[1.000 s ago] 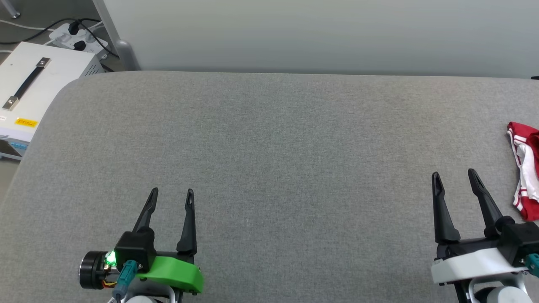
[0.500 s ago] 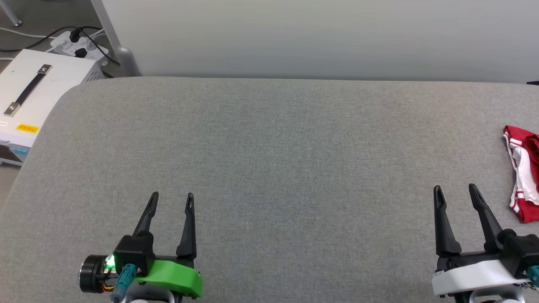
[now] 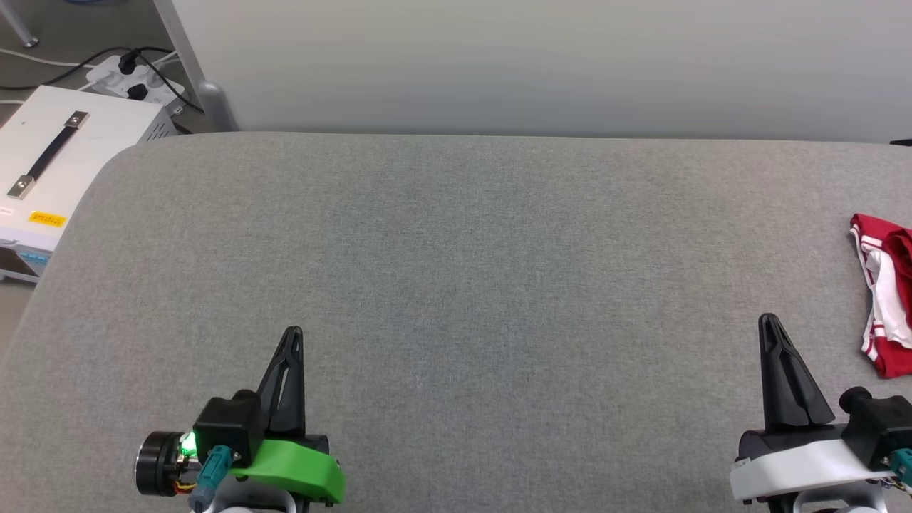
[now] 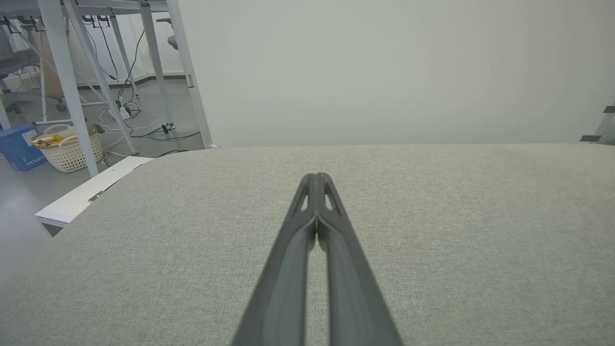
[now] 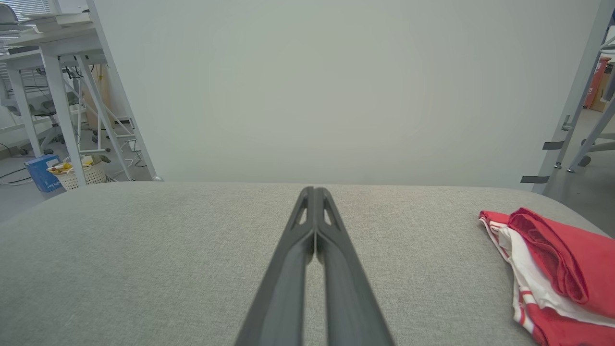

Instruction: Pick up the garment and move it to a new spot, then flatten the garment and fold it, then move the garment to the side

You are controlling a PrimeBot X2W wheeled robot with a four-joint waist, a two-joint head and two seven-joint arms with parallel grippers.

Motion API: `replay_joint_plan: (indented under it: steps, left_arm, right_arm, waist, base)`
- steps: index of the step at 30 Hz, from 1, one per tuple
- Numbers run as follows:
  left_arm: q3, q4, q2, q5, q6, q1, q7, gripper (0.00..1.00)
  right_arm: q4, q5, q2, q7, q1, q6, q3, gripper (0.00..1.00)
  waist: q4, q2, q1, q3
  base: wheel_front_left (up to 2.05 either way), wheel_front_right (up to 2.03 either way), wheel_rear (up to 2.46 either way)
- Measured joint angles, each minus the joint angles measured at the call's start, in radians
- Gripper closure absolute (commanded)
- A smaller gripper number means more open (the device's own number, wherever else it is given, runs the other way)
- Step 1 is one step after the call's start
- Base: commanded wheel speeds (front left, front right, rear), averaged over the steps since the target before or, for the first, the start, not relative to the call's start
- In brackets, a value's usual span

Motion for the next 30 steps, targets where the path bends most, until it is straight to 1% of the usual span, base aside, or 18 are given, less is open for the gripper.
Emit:
replay_joint_plan:
  steps: [30]
  left_arm:
    - [0.012, -0.017, 0.000, 0.009, 0.003, -0.001, 0.060, 1.00]
  right_arm:
    - [0.014, -0.030, 0.000, 0.058, -0.003, 0.000, 0.008, 1.00]
  waist:
    - [-0.010, 0.0000, 0.0001, -0.014]
  base:
    - [0.00, 0.00, 0.00]
